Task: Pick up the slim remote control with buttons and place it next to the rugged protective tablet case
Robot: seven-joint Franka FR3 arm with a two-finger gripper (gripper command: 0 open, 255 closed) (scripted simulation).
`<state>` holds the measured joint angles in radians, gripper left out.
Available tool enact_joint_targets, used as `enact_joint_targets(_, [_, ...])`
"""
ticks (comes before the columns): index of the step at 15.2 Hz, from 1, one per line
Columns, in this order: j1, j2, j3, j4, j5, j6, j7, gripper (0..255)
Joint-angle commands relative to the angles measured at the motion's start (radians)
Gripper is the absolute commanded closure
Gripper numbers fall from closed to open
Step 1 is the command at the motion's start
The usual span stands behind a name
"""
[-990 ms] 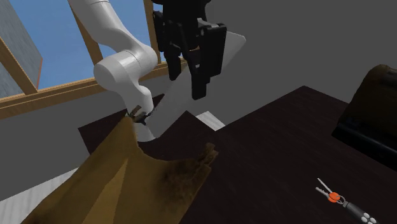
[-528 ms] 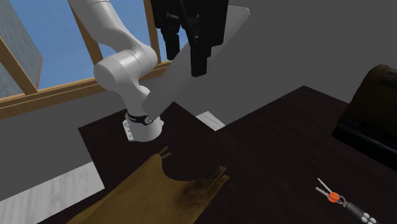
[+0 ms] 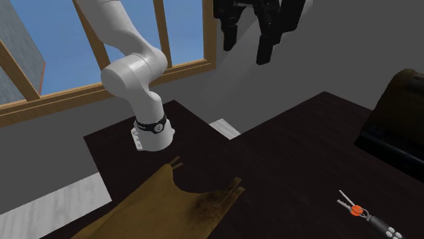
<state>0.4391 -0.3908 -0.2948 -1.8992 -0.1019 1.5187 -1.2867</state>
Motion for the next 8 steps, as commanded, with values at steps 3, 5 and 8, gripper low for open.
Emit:
enact_joint_targets(3, [0.033,0.060,0.051,0.043,0.033,0.012,0.079,255])
enact_joint_targets(5, [0.049,0.099,0.074,0.077,0.049,0.014,0.115,255])
enact_joint_targets(8, [0.073,0.163,0.107,0.138,0.070,0.016,0.168,255])
